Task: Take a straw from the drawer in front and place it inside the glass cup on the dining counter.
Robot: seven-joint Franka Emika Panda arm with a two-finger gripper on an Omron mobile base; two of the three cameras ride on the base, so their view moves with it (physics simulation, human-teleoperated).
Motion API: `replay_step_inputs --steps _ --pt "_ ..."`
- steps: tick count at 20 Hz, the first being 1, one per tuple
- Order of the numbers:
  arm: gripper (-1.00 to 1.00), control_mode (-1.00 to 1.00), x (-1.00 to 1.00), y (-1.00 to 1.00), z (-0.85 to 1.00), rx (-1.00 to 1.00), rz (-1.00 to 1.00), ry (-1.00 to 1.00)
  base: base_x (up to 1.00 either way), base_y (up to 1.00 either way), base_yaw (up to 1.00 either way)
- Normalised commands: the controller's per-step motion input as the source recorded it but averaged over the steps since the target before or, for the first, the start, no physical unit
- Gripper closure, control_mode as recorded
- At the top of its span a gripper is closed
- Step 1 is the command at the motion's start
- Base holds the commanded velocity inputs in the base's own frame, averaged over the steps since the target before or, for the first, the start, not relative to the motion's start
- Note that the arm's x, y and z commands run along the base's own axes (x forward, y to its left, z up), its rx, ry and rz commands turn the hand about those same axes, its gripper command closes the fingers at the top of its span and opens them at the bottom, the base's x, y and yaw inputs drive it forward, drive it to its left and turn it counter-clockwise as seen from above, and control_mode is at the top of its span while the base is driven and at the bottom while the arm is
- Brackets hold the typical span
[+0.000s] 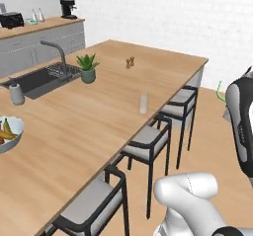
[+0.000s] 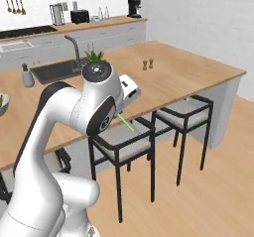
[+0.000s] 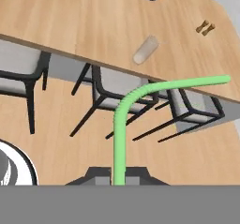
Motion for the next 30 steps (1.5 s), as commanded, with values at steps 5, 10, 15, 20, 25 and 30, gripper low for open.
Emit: replay_step_inputs --steps 5,10,15,20,25,30 --pt "1.0 1.0 0.0 0.0 0.0 0.0 0.0 0.0 0.58 -0.62 0.48" --pt "1.0 1.0 0.0 0.0 0.0 0.0 0.0 0.0 0.49 -0.61 0.5" --pt "1.0 1.0 0.0 0.0 0.0 0.0 0.0 0.0 0.45 -0.57 0.53" --pt "1.0 1.0 0.0 0.0 0.0 0.0 0.0 0.0 0.53 -0.49 0.58" --pt "1.0 1.0 0.0 0.0 0.0 0.0 0.0 0.0 0.51 -0.48 0.53" --pt "1.0 1.0 0.0 0.0 0.0 0.0 0.0 0.0 0.24 -0.3 0.18"
